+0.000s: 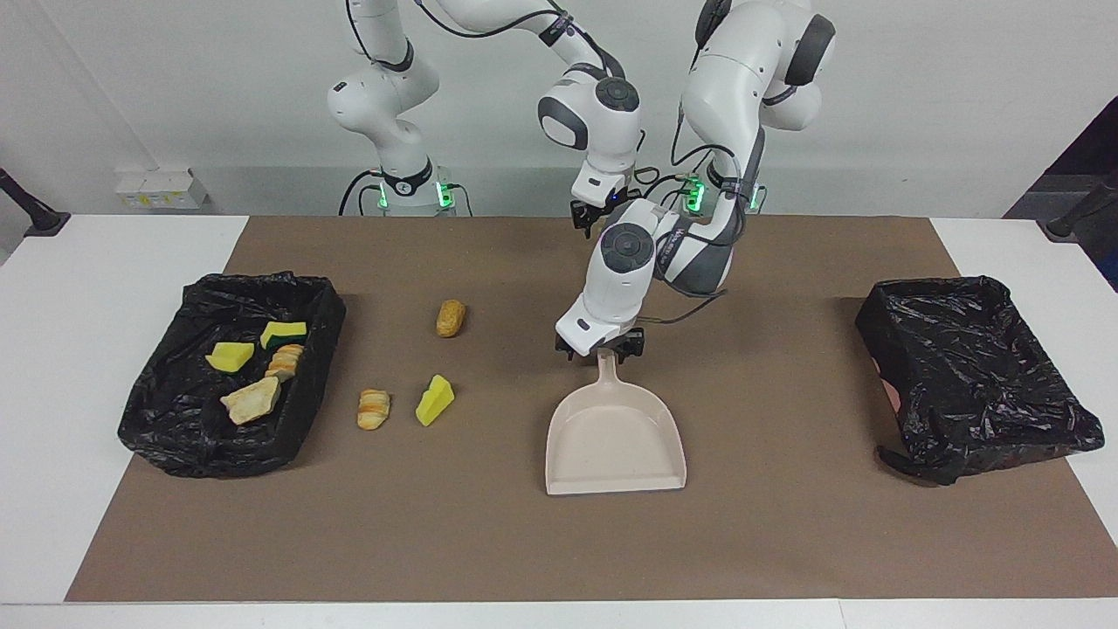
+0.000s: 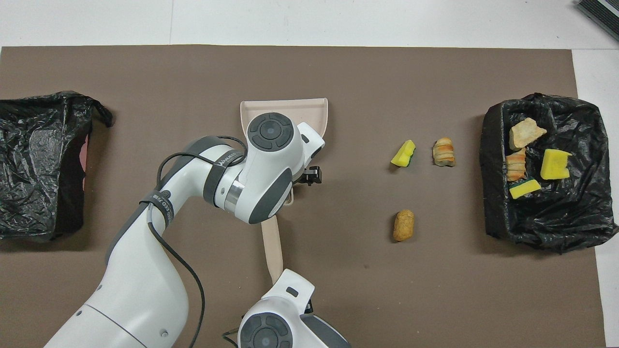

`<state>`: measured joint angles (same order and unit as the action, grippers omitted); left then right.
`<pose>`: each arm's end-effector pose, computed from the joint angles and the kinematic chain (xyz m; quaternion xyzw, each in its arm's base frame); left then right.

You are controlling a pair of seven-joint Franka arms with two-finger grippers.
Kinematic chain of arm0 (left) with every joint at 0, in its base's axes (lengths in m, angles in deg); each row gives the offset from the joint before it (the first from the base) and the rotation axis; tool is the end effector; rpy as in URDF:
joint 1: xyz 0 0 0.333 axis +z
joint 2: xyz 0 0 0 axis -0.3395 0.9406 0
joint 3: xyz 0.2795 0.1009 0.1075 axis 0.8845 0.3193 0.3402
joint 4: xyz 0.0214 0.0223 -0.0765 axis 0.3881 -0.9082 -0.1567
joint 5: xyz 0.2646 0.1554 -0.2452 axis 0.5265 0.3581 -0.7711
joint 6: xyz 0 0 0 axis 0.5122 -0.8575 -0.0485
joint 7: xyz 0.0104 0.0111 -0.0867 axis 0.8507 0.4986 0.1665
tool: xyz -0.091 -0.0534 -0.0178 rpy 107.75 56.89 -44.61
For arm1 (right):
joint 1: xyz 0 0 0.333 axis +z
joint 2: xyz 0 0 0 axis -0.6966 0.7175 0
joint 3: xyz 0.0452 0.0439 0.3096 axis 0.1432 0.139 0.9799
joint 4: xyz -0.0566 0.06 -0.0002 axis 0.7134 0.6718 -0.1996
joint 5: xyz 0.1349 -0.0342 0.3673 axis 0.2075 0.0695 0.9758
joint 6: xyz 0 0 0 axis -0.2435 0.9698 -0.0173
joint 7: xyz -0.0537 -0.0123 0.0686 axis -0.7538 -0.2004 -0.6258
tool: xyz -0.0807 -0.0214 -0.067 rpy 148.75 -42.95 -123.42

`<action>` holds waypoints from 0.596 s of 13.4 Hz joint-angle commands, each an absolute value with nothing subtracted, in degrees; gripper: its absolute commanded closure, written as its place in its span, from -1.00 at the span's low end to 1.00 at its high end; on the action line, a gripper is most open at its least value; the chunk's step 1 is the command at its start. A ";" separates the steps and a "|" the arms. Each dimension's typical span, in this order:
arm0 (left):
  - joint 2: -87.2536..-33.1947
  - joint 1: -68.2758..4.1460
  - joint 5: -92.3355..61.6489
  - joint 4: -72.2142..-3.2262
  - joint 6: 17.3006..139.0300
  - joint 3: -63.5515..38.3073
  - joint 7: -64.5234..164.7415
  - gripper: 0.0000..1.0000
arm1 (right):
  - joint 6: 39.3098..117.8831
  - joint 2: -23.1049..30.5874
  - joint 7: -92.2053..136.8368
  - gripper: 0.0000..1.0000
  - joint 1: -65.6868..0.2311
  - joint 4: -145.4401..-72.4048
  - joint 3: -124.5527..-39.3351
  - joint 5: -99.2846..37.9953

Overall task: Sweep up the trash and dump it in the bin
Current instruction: 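Reach the left gripper to the dustpan handle while the right gripper withdraws, then lift the dustpan with the left gripper while the right gripper grasps the brush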

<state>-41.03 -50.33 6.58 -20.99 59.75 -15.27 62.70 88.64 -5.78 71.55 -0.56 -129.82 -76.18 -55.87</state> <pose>0.5531 -0.3975 0.3305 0.9975 -0.0502 -0.0374 0.0342 0.2974 0.4544 0.3451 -0.9931 -0.1046 0.0515 0.0136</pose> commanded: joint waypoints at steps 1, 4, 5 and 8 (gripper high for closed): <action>-42.51 -49.99 7.77 -20.98 58.88 -14.96 62.88 -1.00 | 89.94 -6.24 71.80 -0.21 -0.56 -131.03 -76.22 -54.91; -43.04 -49.29 7.68 -20.72 58.09 -14.96 62.97 -0.70 | 90.11 -6.68 71.45 -0.09 -0.56 -132.17 -76.22 -54.91; -43.13 -49.20 7.25 -20.55 56.52 -14.96 62.88 0.12 | 90.20 -6.68 71.45 -0.05 -0.47 -132.17 -76.22 -54.91; -43.83 -48.50 5.92 -20.28 53.60 -14.96 62.79 1.00 | 90.20 -6.68 71.27 0.30 -0.47 -132.17 -76.22 -54.91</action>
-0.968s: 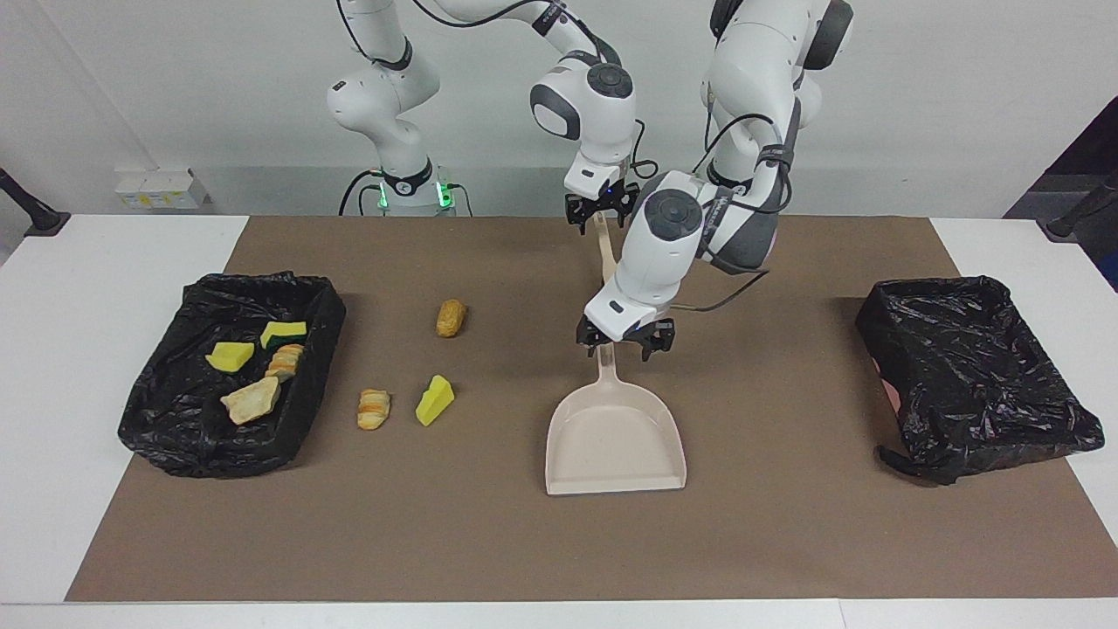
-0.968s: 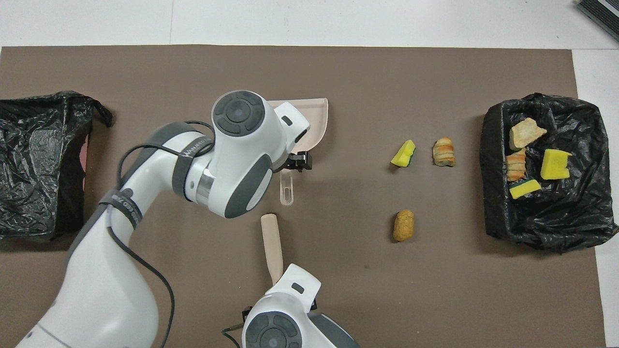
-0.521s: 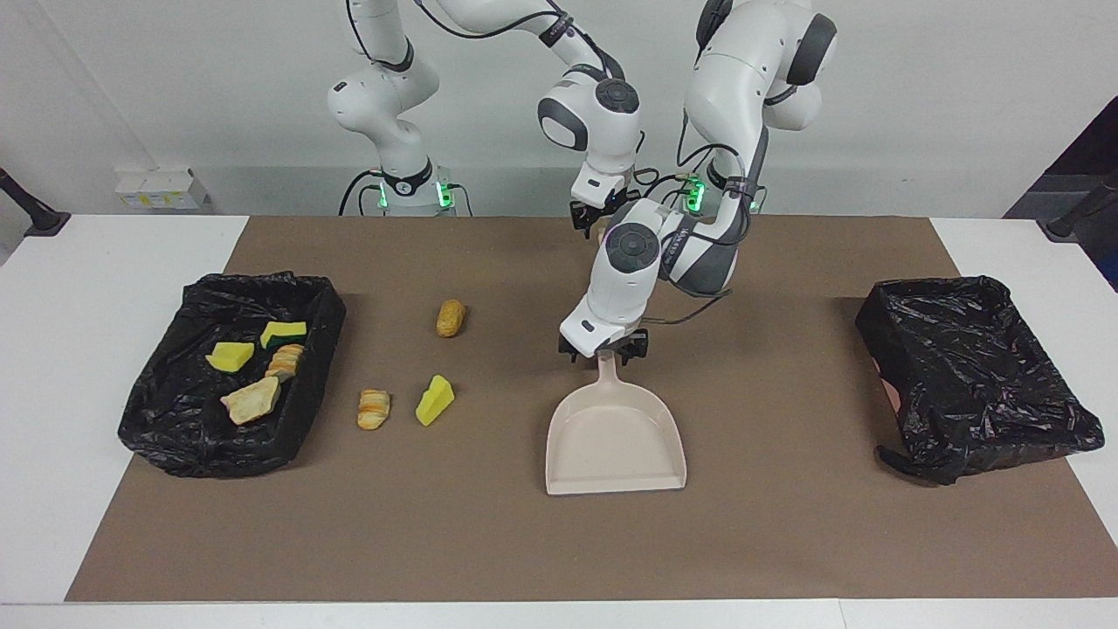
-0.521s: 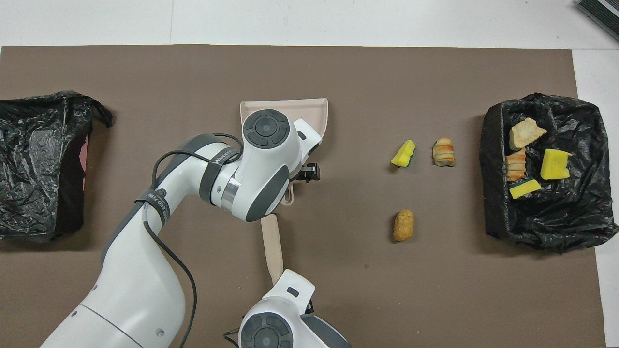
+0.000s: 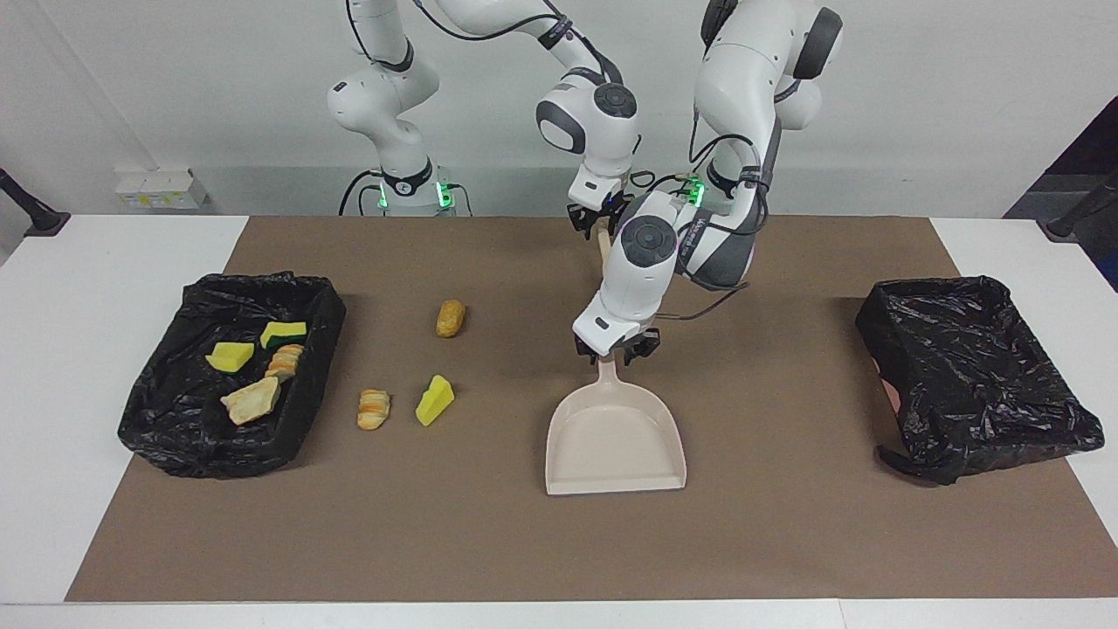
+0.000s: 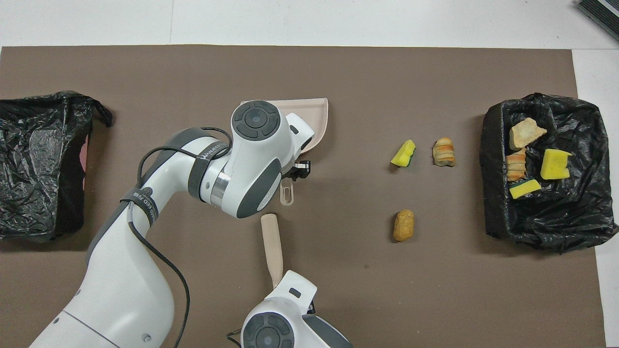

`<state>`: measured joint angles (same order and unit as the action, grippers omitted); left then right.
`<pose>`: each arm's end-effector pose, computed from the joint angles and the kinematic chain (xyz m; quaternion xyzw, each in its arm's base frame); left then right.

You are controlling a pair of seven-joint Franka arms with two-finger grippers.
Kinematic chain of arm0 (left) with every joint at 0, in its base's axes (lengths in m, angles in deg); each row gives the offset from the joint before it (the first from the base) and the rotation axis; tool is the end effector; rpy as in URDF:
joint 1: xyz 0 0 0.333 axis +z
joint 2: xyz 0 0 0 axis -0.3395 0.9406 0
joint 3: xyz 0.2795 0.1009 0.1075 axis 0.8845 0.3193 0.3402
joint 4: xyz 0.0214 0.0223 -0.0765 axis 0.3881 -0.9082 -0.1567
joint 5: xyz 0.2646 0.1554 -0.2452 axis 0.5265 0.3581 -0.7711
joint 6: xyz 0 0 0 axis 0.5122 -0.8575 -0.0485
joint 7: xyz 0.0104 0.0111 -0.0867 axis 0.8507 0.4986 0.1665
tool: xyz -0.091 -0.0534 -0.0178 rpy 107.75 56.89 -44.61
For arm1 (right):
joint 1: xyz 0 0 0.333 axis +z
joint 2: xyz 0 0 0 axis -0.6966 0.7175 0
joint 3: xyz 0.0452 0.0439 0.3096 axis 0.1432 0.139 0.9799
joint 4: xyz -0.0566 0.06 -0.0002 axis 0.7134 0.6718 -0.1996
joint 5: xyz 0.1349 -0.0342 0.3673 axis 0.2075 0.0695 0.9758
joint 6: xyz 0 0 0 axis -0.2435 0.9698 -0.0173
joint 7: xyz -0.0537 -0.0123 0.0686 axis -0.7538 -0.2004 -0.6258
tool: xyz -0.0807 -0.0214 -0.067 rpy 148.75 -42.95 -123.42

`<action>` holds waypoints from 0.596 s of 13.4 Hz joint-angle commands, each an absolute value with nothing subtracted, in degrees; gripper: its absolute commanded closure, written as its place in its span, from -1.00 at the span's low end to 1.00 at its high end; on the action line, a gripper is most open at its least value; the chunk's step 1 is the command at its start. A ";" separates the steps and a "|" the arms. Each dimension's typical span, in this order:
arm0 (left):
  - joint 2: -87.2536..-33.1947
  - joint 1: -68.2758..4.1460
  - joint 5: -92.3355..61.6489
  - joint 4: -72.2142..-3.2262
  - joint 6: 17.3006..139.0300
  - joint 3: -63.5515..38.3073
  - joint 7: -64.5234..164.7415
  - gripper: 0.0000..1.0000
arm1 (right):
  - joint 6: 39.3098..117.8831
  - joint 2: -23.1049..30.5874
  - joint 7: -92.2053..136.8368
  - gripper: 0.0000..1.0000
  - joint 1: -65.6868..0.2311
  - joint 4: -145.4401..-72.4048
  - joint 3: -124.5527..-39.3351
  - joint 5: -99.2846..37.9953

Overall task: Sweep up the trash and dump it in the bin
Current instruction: 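Lift the dustpan with the left gripper while the right gripper grasps the brush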

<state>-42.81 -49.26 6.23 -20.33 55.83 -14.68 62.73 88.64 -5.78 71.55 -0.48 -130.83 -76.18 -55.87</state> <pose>0.5592 -0.3799 0.3509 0.9978 -0.0369 -0.0481 0.0278 0.2937 0.4505 0.3376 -0.9928 -0.1050 0.0571 0.0068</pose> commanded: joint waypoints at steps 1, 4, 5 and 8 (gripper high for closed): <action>-44.09 -48.24 5.93 -20.28 53.77 -14.96 61.75 1.00 | 90.20 -6.50 71.36 0.54 -0.47 -132.00 -76.22 -54.91; -47.24 -45.70 5.84 -20.80 52.81 -14.96 53.51 1.00 | 90.37 -6.33 73.28 1.00 -0.47 -131.47 -76.31 -54.91; -48.56 -43.77 5.84 -21.07 51.24 -14.96 49.65 1.00 | 90.46 -6.41 75.12 1.00 -0.47 -131.38 -76.31 -54.99; -53.39 -38.24 7.41 -21.07 41.67 -14.61 24.29 1.00 | 89.76 -8.52 78.82 1.00 -1.00 -131.47 -76.40 -54.91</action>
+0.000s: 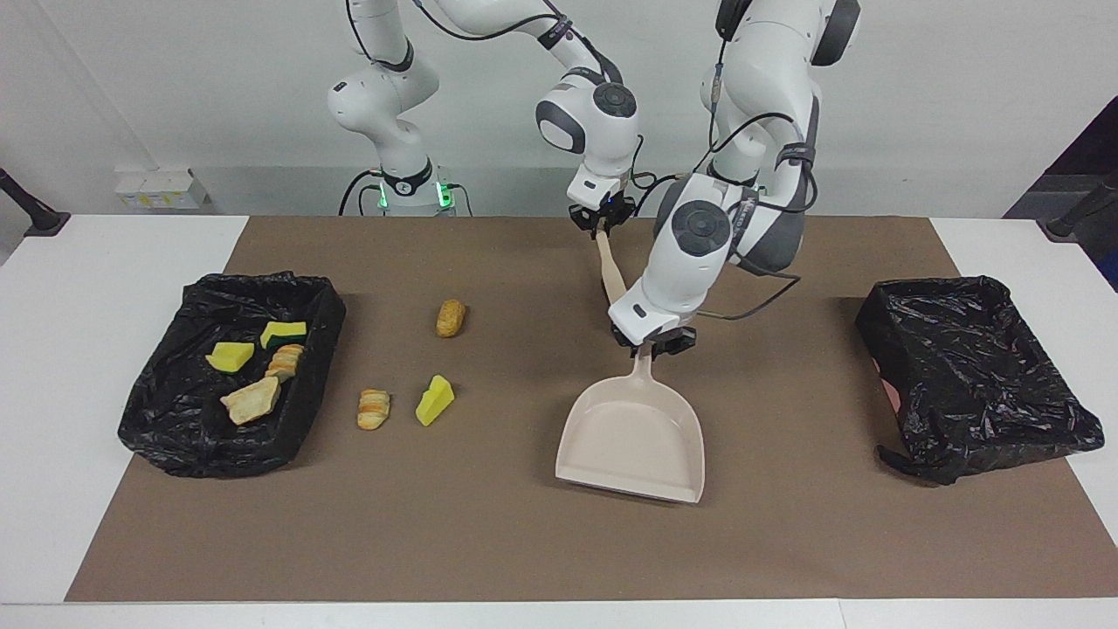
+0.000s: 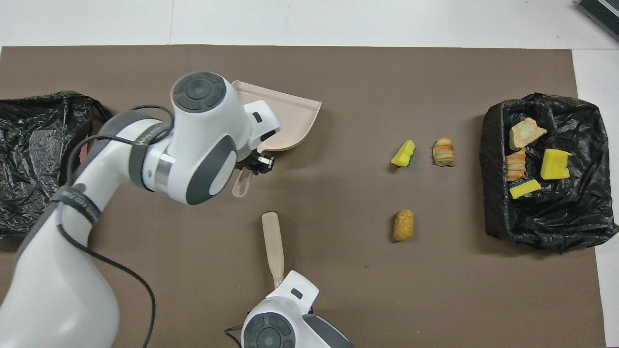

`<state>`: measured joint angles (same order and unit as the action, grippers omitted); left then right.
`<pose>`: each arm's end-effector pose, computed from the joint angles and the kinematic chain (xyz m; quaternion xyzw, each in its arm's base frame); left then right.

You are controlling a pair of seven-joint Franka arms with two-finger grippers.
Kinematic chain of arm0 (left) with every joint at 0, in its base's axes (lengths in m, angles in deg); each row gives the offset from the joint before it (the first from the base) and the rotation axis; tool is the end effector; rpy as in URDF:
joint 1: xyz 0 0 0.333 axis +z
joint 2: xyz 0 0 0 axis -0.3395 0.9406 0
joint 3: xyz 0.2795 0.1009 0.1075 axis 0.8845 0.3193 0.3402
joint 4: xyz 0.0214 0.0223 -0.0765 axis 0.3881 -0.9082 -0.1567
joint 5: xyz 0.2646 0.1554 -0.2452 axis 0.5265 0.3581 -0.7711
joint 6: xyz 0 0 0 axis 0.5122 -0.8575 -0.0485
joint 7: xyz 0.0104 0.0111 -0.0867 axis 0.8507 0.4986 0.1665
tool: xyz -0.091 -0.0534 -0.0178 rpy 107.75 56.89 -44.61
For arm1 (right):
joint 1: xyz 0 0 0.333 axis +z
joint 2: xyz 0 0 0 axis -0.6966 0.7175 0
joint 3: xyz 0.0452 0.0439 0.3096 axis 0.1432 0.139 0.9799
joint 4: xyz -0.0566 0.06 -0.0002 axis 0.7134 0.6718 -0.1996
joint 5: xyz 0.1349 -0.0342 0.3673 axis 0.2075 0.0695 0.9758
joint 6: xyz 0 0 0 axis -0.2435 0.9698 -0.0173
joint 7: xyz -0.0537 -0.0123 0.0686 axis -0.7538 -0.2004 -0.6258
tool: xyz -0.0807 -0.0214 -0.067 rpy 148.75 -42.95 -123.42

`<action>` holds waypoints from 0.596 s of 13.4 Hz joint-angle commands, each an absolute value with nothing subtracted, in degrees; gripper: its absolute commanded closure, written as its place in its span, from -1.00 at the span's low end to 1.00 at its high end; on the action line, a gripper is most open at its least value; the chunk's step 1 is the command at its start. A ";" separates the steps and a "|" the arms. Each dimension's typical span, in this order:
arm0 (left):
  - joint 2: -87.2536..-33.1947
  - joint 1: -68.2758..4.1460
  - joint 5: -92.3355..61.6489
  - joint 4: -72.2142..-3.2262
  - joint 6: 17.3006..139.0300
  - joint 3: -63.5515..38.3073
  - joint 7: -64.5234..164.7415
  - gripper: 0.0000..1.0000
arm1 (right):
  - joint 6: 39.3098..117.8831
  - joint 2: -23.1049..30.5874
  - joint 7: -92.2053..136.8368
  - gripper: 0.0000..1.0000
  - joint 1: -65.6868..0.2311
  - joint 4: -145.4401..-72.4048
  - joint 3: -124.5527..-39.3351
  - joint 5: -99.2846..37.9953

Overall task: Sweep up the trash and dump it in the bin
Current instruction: 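Lift the dustpan with the left gripper while the right gripper grasps the brush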

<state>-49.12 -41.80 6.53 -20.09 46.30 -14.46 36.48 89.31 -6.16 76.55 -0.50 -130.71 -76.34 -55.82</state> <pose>0.5831 -0.2931 0.4125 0.9765 -0.2045 -0.0618 0.0285 0.2963 0.4511 0.3429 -0.9969 -0.0597 0.0506 0.0119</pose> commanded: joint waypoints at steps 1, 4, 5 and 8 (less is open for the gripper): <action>-55.41 -35.35 7.59 -21.16 39.73 -14.60 17.77 1.00 | 89.24 -9.57 78.92 1.00 -1.52 -131.47 -76.57 -54.91; -59.99 -29.79 12.14 -22.64 37.69 -14.60 -1.23 1.00 | 85.11 -12.73 78.91 1.00 -4.33 -131.91 -76.66 -54.91; -60.87 -29.52 15.30 -23.70 38.04 -14.60 -5.98 1.00 | 84.49 -13.87 79.53 1.00 -5.30 -132.60 -76.75 -55.17; -62.89 -26.45 17.53 -28.17 39.01 -14.69 -10.58 1.00 | 82.83 -19.05 81.64 1.00 -9.60 -135.15 -76.75 -55.34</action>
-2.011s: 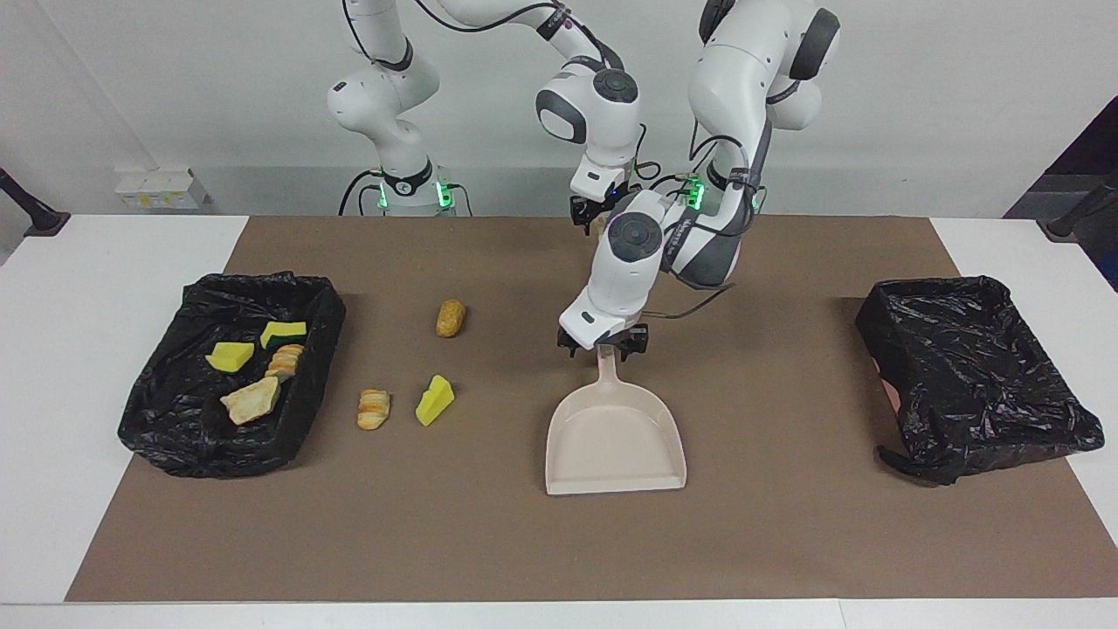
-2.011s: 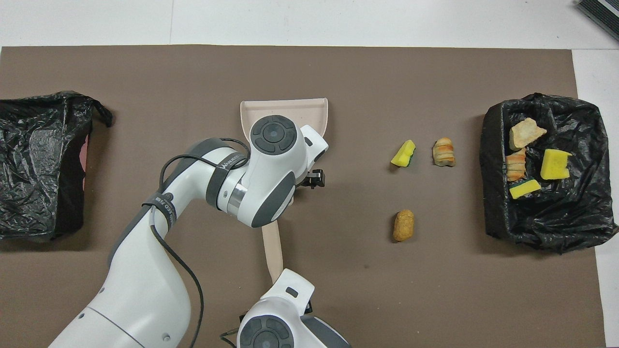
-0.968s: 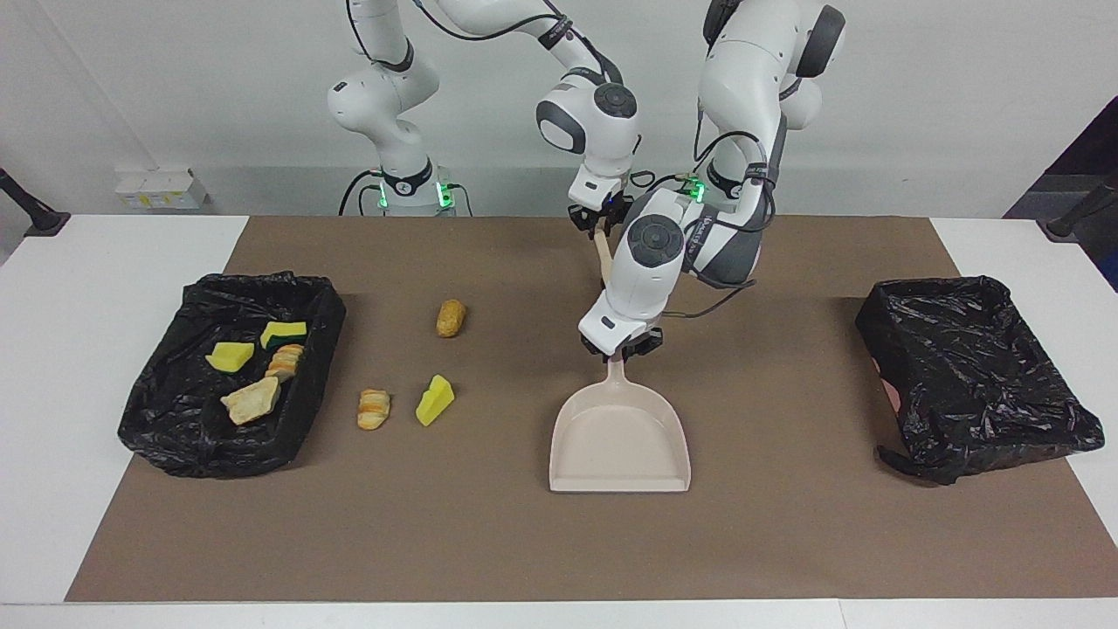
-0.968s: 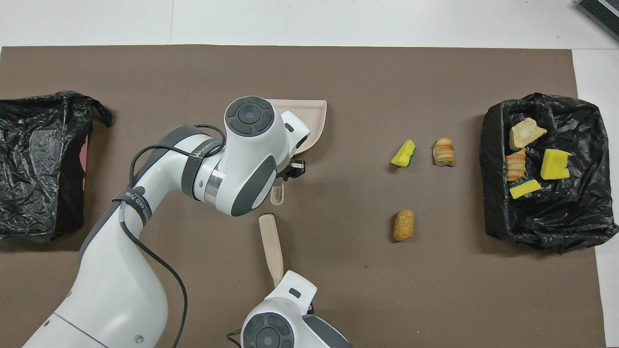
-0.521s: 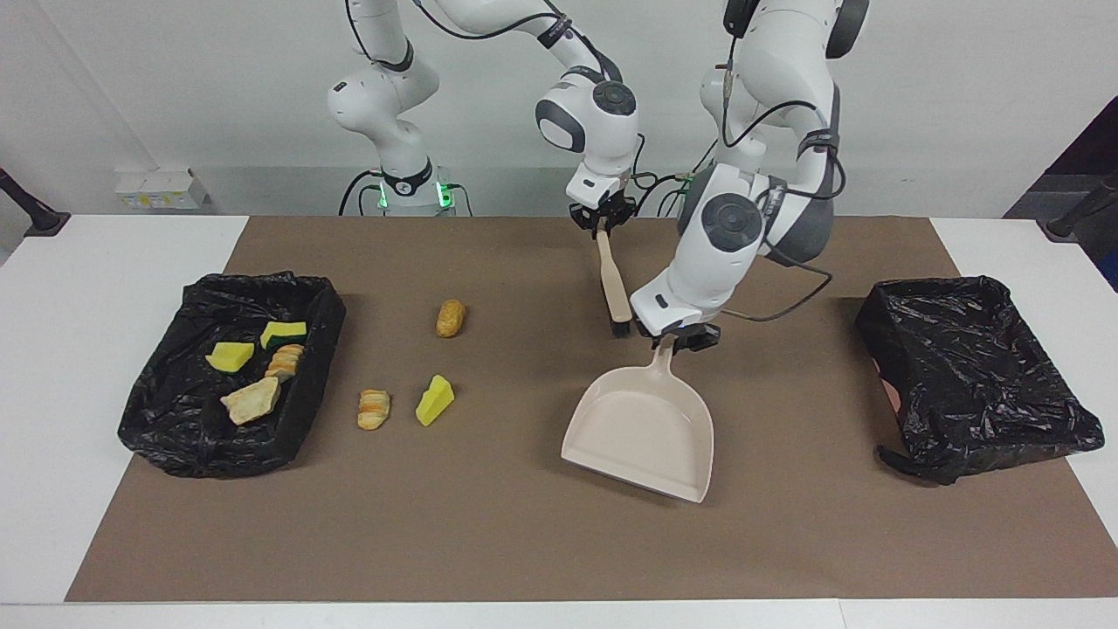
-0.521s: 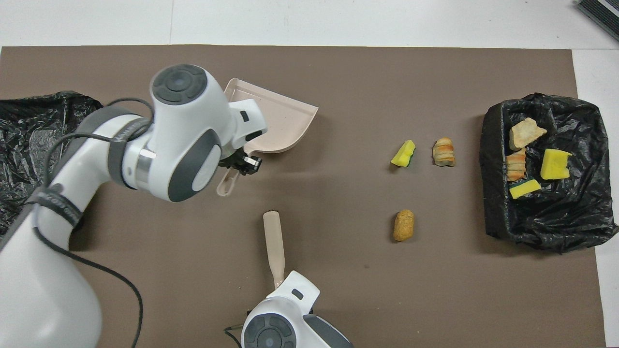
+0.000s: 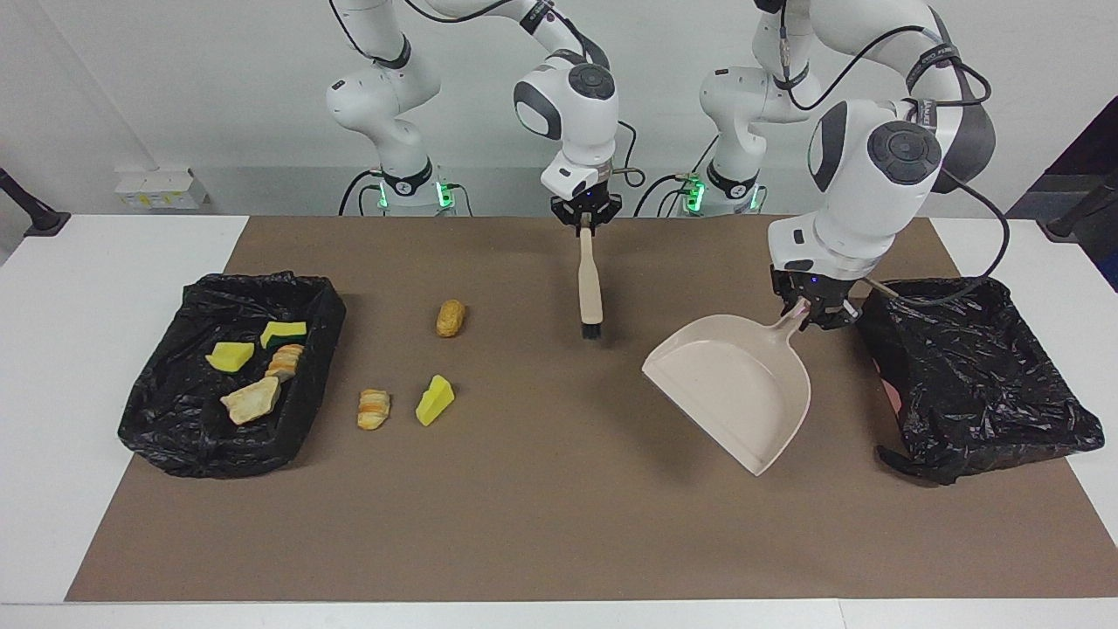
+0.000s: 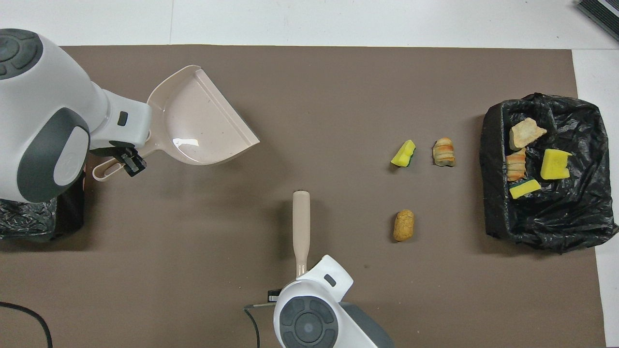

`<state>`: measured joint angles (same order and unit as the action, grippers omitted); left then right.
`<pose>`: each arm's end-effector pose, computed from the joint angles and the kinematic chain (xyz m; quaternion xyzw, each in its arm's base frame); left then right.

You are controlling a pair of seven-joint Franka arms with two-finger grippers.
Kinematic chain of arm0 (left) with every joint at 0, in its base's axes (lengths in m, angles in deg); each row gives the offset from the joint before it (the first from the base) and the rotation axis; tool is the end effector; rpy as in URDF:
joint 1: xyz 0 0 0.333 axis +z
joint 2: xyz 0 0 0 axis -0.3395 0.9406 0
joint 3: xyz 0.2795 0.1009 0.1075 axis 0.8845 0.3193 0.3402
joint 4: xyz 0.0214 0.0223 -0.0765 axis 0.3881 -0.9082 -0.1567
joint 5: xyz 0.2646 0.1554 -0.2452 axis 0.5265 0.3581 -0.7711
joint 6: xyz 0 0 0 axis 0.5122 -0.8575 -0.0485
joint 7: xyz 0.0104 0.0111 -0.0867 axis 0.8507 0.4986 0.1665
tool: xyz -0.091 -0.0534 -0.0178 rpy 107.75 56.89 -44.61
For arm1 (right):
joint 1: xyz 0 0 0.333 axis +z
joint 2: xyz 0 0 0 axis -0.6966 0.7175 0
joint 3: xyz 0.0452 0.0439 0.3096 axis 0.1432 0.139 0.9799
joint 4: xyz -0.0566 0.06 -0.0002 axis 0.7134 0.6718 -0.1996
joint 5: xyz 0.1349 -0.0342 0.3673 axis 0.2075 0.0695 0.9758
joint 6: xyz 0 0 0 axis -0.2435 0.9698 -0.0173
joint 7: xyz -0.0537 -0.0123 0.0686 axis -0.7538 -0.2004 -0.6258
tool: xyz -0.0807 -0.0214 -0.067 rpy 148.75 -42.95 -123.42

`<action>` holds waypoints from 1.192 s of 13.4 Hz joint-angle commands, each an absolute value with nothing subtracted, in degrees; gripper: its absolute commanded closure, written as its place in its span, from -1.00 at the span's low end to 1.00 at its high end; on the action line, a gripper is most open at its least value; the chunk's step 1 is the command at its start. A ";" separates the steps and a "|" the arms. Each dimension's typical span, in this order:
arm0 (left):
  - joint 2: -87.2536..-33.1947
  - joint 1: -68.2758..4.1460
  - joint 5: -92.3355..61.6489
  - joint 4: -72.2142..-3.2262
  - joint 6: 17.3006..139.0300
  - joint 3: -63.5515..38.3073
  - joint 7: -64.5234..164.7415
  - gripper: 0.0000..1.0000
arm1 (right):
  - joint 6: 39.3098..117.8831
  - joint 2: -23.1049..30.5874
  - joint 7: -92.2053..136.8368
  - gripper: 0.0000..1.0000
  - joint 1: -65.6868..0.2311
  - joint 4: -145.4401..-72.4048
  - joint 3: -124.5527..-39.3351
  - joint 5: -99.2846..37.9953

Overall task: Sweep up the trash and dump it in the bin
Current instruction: 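Lift the dustpan with the left gripper while the right gripper grasps the brush, then set the dustpan down with the left gripper while the right gripper advances the brush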

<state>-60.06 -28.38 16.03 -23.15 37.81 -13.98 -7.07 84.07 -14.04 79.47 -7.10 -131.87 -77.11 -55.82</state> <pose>0.5913 -0.1224 0.4963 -0.8812 0.4669 0.0680 0.0299 0.3364 0.3953 0.3973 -0.9990 0.0259 0.0334 0.0148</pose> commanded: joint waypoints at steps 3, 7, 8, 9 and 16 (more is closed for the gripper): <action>-71.23 -27.58 17.62 -43.44 47.33 -14.78 -15.85 1.00 | 78.53 -25.20 81.73 1.00 -15.48 -138.92 -76.75 -55.87; -71.43 -35.13 17.88 -47.79 48.77 -15.22 -7.80 1.00 | 70.88 -27.95 81.56 1.00 -24.35 -140.78 -76.75 -56.84; -71.08 -36.19 17.79 -48.14 48.94 -15.22 -7.79 1.00 | 70.25 -28.82 81.03 1.00 -25.60 -142.00 -76.75 -57.01; -71.08 -36.37 17.79 -48.32 49.29 -15.31 -7.70 1.00 | 70.25 -30.31 80.94 1.00 -26.48 -144.28 -76.75 -57.02; -71.16 -39.10 17.97 -52.89 54.65 -15.22 -3.30 1.00 | 72.08 -33.67 83.57 1.00 -26.58 -151.77 -76.40 -56.66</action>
<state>-69.37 -37.91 16.64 -50.61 52.43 -16.08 -4.54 70.24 -33.46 81.35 -26.24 -150.20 -77.09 -56.24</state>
